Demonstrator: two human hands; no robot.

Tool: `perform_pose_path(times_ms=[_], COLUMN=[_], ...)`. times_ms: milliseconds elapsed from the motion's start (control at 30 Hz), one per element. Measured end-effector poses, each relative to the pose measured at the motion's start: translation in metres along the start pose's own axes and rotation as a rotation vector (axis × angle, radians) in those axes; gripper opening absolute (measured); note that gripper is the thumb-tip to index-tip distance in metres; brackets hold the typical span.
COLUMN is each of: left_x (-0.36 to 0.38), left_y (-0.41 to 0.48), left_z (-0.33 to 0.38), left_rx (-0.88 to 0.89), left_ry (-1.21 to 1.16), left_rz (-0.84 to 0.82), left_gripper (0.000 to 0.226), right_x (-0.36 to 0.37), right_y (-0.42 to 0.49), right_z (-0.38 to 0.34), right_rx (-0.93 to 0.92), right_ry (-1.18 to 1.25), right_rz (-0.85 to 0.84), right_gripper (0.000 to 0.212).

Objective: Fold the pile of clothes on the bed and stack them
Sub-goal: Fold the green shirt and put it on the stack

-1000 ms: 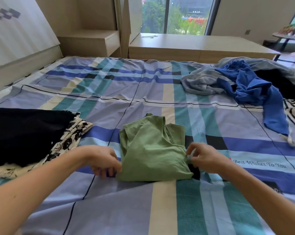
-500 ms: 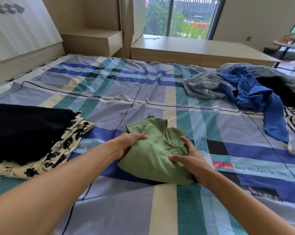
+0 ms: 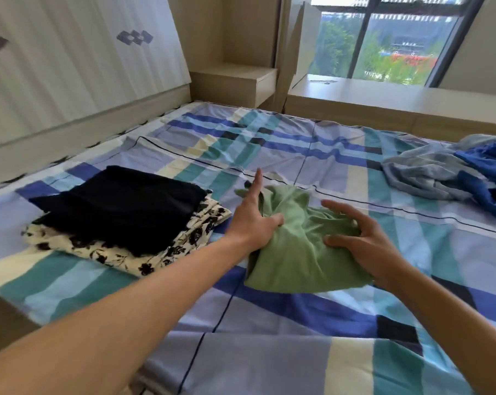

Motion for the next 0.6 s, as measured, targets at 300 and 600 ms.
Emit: perform_pose_path(times_ms=[300,600], left_x=[-0.171,-0.206], left_y=[-0.003,0.008], left_z=[-0.052,-0.148], left_rx=[0.012,-0.448], left_ry=[-0.119,-0.110], left_rz=[0.600,0.694], left_gripper=[0.075,0.083], right_x=[0.171,0.326], right_y=[0.120,0.171], right_z=[-0.121,-0.077], right_rx=[-0.262,-0.351], right_ry=[-0.308,-0.744], right_rz=[-0.302,-0.290], right_gripper=[0.060,0.085])
Point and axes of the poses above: each hand's wrist, its own y-axis towards the middle knuckle, its own x-axis out of the palm, z = x × y, the point moved 1 cm from there along y, towards the middle knuckle, and after that the axes turned 9 degrees about y, right-handed, at the moved point
